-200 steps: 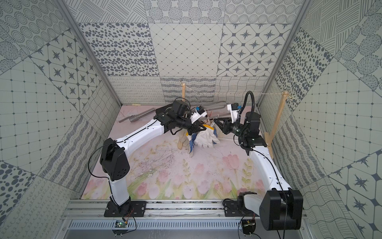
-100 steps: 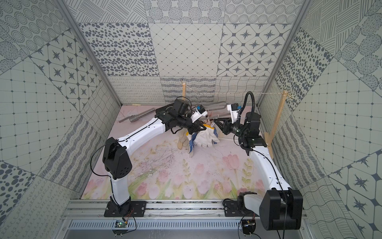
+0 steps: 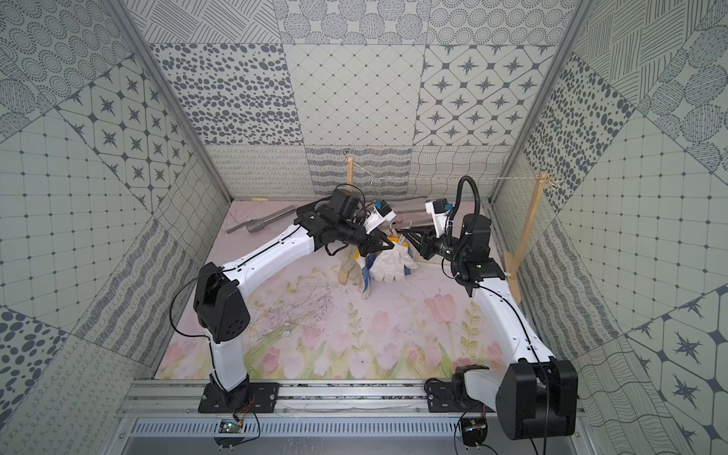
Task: Clip the gloves onto a hanger to dry
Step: Clamp the glove onto the hanger.
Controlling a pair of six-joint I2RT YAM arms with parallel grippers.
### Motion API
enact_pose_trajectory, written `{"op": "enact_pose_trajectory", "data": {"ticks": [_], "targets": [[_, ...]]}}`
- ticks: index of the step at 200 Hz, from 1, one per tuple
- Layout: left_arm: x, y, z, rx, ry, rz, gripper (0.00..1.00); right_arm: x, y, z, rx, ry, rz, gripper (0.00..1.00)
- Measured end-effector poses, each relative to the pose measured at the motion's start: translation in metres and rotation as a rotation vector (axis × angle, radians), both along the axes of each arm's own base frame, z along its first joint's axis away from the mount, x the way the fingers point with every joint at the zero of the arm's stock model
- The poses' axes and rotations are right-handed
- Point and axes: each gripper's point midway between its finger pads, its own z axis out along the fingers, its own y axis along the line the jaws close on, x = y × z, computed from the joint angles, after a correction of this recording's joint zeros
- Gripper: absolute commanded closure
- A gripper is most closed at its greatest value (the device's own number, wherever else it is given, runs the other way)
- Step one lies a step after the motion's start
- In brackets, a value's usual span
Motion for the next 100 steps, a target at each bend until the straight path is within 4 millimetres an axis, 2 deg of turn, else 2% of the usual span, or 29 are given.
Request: {"op": "enact_pose_trajectory", "data": {"ticks": [47, 81, 100], "targets": [[-0.004, 0.004, 0.009, -0.048, 0.023, 0.011, 1.0, -0.003, 0.003, 0.001, 0.0, -0.005, 0.015, 0.95], [-0.005, 0.004, 0.013, -0.069, 0.028, 0.015, 1.0, -0.004, 0.003, 0.002, -0.002, -0.01, 0.014, 0.67], [-0.004, 0.005, 0.017, -0.08, 0.021, 0.019, 1.0, -0.011, 0.007, -0.001, -0.003, -0.014, 0.025, 0.5]]}}
